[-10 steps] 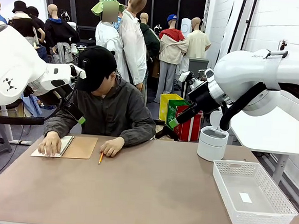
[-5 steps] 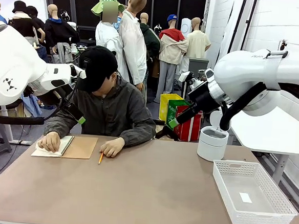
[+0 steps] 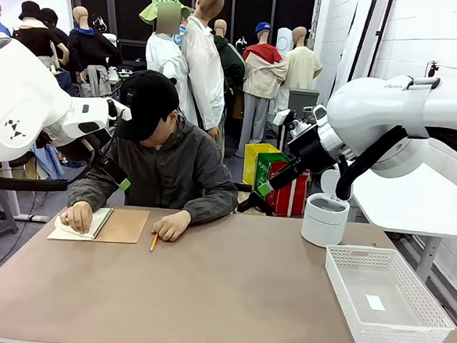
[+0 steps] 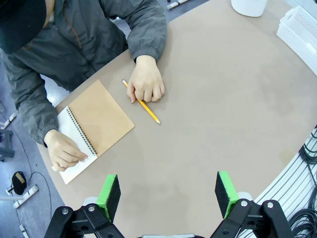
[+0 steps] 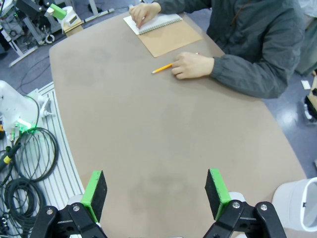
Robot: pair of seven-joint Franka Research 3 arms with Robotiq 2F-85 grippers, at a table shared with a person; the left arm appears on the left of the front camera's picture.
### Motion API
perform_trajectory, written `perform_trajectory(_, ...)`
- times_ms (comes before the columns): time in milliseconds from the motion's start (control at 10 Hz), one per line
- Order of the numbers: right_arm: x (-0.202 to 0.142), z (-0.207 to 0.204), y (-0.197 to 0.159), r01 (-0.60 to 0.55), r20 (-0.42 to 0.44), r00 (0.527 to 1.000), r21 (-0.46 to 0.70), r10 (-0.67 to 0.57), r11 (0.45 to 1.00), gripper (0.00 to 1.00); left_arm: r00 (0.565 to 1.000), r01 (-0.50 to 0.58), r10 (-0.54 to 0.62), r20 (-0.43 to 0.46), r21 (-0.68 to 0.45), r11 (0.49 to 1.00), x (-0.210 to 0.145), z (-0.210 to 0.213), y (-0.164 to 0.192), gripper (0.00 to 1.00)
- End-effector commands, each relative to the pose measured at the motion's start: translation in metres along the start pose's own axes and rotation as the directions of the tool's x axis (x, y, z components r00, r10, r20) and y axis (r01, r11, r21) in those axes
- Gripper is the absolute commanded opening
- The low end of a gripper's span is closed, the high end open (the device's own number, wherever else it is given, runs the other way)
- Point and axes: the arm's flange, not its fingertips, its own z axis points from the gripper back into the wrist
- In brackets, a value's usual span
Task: Sort the paper based on its condition.
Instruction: If a person hands you a paper, place it in the Organizing basket , and if it's crumpled, put it in the Trash can.
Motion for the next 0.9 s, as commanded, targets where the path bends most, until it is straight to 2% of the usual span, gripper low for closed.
perform_trajectory(0,-0.0013,-0.0004,0.0005,-0.004,-0.004,1.0,0.002,0.004,1.0,1.0,1.0,0.0,0.0,-0.001,-0.001,1.0,-0.0004,0.0003,0.0008,1.0)
perform_trajectory(800,-0.0013,-0.0004,0.0005,-0.004,-0.004,1.0,0.002,0.004,1.0,1.0,1.0,0.0,0.0,-0.001,-0.001,1.0,-0.0004,0.0003,0.0008,1.0)
